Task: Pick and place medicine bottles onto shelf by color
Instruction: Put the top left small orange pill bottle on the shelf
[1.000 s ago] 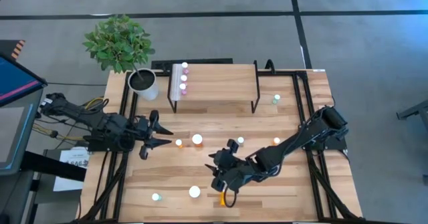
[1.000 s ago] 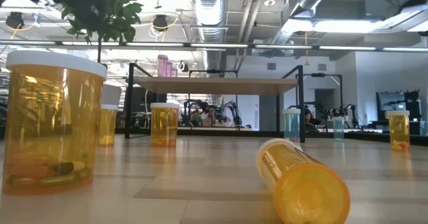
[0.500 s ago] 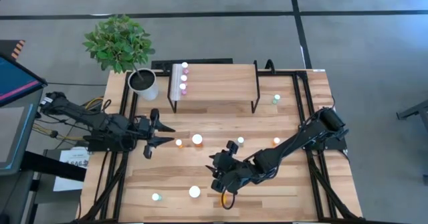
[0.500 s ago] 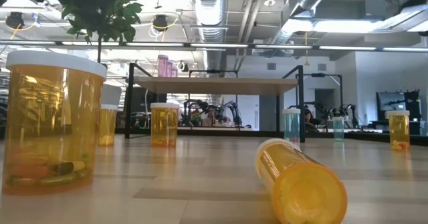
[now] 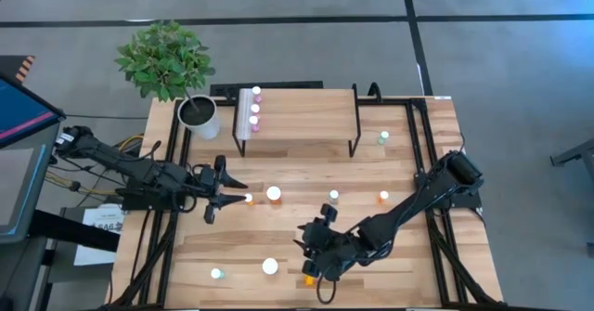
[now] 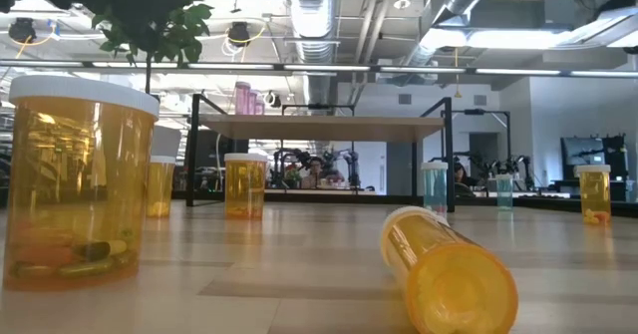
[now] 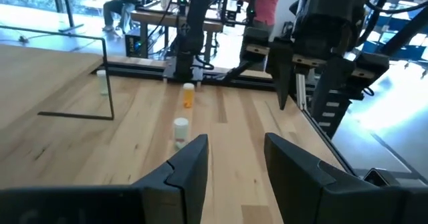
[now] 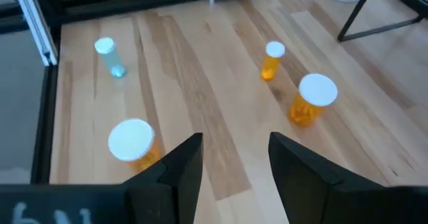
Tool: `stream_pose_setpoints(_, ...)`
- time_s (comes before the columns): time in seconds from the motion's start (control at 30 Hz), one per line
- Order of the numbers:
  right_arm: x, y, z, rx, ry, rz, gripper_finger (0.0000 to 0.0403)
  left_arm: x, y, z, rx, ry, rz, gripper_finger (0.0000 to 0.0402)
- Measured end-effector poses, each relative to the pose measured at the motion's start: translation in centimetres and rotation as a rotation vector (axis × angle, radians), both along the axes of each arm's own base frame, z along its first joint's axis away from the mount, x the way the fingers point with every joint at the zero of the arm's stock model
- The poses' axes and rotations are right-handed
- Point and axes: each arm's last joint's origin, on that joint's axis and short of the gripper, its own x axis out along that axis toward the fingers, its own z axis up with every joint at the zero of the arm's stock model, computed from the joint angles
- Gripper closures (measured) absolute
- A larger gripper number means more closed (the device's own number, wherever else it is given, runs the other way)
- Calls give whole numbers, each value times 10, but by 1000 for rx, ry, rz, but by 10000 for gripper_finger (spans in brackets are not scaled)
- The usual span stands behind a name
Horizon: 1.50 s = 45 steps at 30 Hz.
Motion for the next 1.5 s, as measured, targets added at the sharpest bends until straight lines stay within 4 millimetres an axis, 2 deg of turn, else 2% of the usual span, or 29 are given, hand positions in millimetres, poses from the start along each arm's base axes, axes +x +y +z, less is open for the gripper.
stream_pose_setpoints(0.2,1,-7,-3,24,19,-50,211,-1,-3,0,-17,6,-32,268)
stream_pose_setpoints(0.43,-8,-5,-8,39,80,-69,211,-2,-6,-1,-28,12,-53,268)
stream_pose_setpoints(0.6,-23,6,-13,69,123,-107,211,-3,-8,-2,-30,26,-77,268)
stream_pose_setpoints(0.73,-31,19,-15,39,84,-120,211,-3,-8,-2,-38,28,-77,268)
stream_pose_setpoints(0.97,-30,44,0,-26,-74,16,211,-2,-9,-3,-39,26,-77,268)
stream_pose_setpoints(1.07,-26,49,7,-55,-122,73,211,-1,-9,-2,-39,21,-84,268)
stream_pose_setpoints(1.3,-7,31,6,-34,-82,145,211,4,-12,3,-41,25,-111,268)
stream_pose_setpoints(1.5,-6,18,0,-87,-10,88,217,11,-16,-5,-23,81,-121,268)
